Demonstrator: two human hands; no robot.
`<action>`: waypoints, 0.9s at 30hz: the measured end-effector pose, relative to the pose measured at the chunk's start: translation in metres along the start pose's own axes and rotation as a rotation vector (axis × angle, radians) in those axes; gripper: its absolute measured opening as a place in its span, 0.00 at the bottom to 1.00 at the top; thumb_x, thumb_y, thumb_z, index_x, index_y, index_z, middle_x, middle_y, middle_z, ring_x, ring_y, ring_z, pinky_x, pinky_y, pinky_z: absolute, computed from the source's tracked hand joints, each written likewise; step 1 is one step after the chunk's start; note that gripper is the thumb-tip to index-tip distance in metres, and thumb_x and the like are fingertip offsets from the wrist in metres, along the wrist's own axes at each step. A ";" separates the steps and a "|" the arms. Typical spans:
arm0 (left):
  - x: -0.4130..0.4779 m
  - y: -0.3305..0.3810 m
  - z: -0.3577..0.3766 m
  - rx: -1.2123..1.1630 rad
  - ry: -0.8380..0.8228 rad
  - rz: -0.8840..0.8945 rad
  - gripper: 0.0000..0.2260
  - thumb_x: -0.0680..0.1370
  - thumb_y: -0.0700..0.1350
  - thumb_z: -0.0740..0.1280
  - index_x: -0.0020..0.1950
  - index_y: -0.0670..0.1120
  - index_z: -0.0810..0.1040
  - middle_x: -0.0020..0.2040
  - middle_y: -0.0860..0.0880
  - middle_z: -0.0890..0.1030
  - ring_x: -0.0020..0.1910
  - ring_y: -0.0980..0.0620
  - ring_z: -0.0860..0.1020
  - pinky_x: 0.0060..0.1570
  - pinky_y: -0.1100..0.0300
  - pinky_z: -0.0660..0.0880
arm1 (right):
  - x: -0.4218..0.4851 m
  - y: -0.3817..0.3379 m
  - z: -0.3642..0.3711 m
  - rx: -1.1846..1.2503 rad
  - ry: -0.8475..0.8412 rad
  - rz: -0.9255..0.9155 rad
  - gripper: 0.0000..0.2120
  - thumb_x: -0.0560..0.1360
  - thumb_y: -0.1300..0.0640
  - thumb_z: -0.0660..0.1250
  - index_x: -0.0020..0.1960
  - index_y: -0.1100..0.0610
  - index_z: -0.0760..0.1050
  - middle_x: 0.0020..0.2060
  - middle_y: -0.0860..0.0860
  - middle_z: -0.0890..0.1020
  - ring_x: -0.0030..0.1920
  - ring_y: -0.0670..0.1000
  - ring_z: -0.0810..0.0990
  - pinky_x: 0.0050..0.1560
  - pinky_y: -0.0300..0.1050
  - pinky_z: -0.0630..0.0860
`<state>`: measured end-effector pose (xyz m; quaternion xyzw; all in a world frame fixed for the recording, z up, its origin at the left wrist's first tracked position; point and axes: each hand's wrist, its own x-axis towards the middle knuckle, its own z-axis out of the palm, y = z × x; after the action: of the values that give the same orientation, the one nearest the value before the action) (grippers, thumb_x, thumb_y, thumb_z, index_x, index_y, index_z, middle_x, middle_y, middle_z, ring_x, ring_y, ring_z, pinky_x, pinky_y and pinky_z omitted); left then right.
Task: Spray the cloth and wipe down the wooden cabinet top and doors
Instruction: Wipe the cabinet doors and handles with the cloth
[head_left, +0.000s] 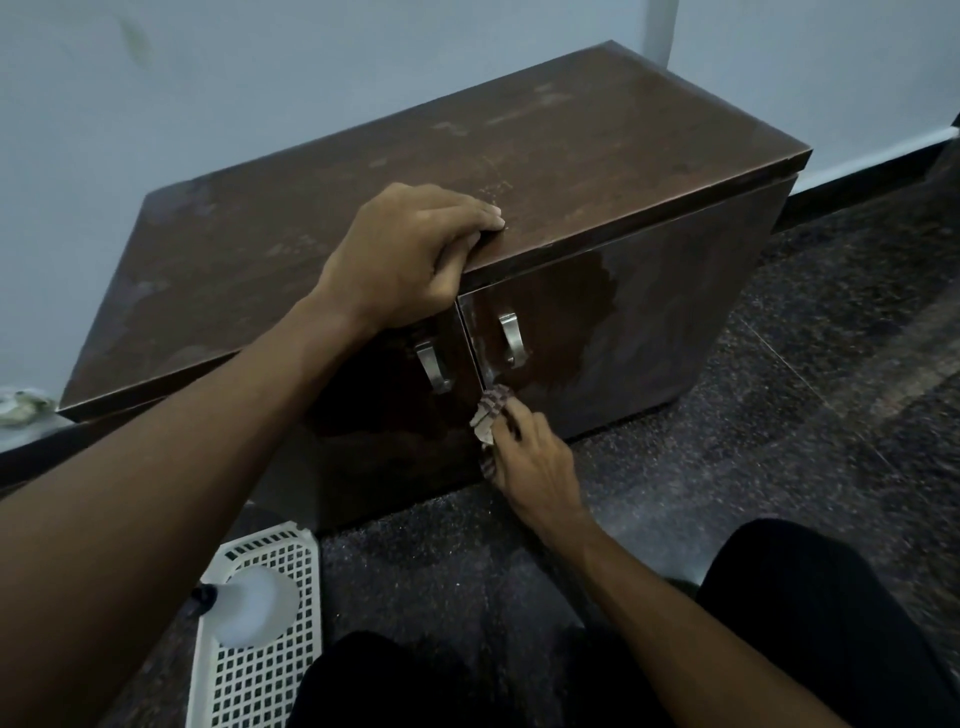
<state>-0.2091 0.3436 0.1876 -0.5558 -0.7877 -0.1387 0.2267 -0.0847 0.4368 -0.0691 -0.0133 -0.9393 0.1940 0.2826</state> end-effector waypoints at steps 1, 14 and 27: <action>0.000 0.000 0.000 0.002 0.000 0.003 0.12 0.77 0.36 0.66 0.57 0.42 0.85 0.56 0.47 0.86 0.55 0.49 0.84 0.53 0.50 0.80 | 0.002 -0.002 -0.001 -0.004 0.006 -0.001 0.14 0.72 0.63 0.70 0.57 0.62 0.77 0.64 0.55 0.70 0.40 0.55 0.76 0.30 0.50 0.78; -0.001 0.001 -0.002 0.003 -0.042 -0.021 0.19 0.78 0.56 0.69 0.59 0.44 0.84 0.58 0.48 0.85 0.58 0.50 0.82 0.58 0.52 0.77 | 0.017 -0.017 -0.010 0.020 0.122 -0.007 0.15 0.73 0.63 0.63 0.58 0.62 0.78 0.64 0.54 0.70 0.41 0.56 0.76 0.31 0.48 0.77; 0.001 -0.007 0.001 -0.126 -0.004 -0.082 0.13 0.82 0.45 0.63 0.58 0.44 0.85 0.58 0.50 0.85 0.58 0.52 0.82 0.57 0.50 0.78 | 0.072 -0.075 -0.065 0.111 0.266 0.161 0.14 0.74 0.62 0.62 0.57 0.61 0.79 0.65 0.54 0.73 0.48 0.56 0.80 0.33 0.46 0.79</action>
<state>-0.2166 0.3422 0.1869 -0.5365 -0.8000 -0.1960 0.1839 -0.1037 0.4001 0.0467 -0.0987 -0.8772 0.2642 0.3885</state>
